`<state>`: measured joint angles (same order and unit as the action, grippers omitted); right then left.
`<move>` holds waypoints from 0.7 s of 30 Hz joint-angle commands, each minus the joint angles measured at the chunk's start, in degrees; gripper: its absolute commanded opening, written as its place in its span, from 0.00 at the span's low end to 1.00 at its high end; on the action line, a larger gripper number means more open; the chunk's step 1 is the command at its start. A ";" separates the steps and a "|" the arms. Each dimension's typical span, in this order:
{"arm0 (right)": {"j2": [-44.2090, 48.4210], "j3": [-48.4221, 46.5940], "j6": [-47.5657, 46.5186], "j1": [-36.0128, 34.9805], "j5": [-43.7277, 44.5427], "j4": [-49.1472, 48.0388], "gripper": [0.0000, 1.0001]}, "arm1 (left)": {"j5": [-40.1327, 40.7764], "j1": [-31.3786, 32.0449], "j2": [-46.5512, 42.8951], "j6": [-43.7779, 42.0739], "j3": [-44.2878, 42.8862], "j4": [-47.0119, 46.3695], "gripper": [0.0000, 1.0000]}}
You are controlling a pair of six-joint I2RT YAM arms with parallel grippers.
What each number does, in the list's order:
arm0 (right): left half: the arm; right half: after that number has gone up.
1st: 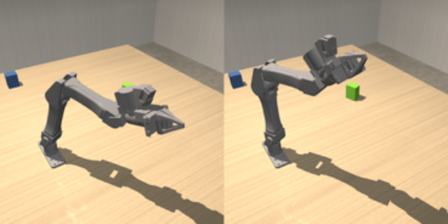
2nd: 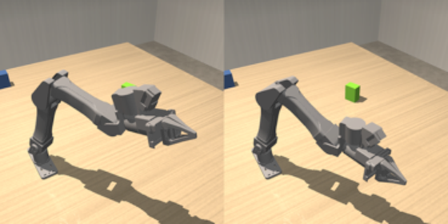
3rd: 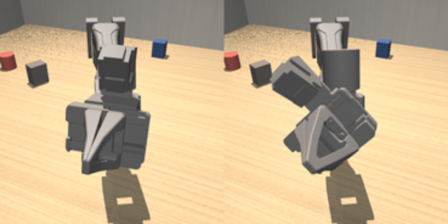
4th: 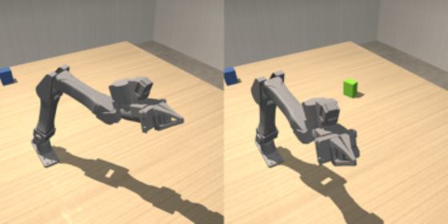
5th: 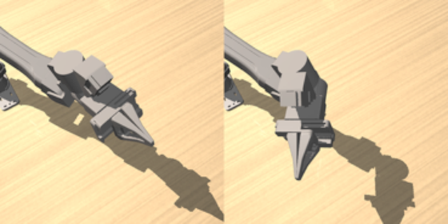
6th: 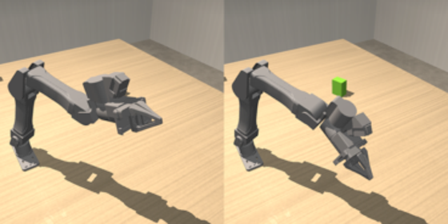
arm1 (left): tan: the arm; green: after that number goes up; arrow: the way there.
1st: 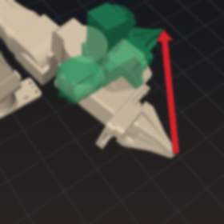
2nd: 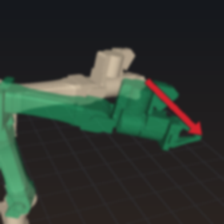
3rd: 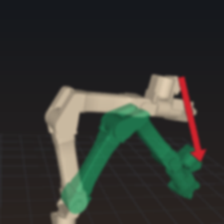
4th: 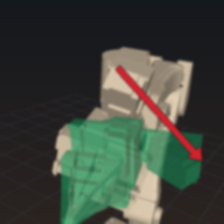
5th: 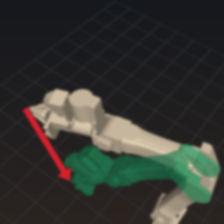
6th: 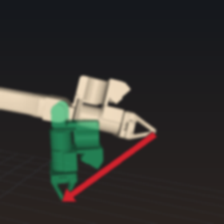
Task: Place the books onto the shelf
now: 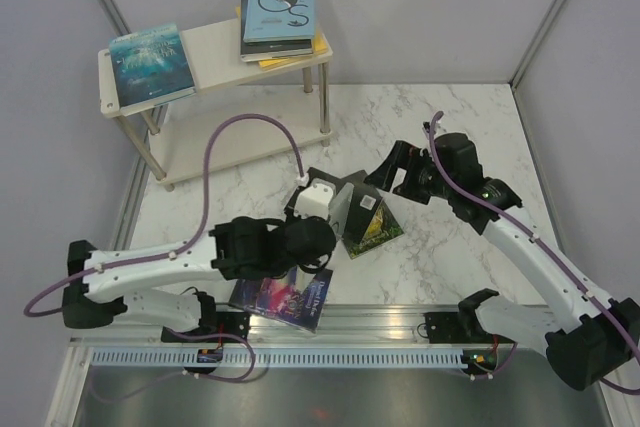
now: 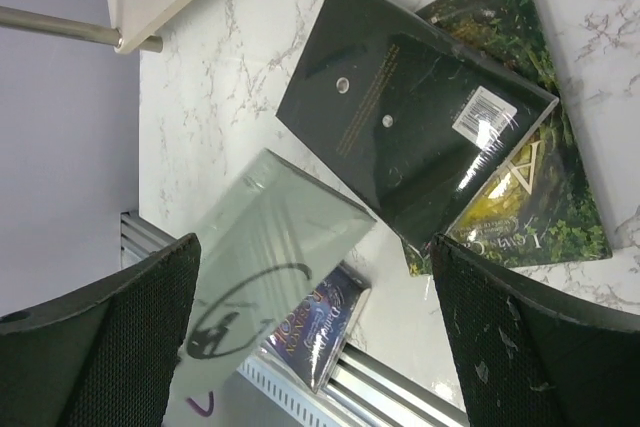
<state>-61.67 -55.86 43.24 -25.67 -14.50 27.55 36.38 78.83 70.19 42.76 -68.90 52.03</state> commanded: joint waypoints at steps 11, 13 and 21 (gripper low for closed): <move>6.82 7.07 1.58 0.53 -5.71 -7.51 0.98 | -23.11 -21.33 -17.80 -14.64 -2.98 -18.98 0.02; 7.26 8.04 1.93 0.53 -5.97 -8.21 0.98 | -22.06 -22.48 -18.95 -14.99 -4.91 -19.33 0.02; 8.14 10.50 3.43 0.53 -7.73 -11.20 0.98 | -15.72 -26.26 -20.11 -18.33 -9.57 -24.70 0.02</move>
<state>-54.81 -45.74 45.78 -25.32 -20.60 20.03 18.90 54.06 49.71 28.38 -72.44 39.62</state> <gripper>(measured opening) 0.982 0.300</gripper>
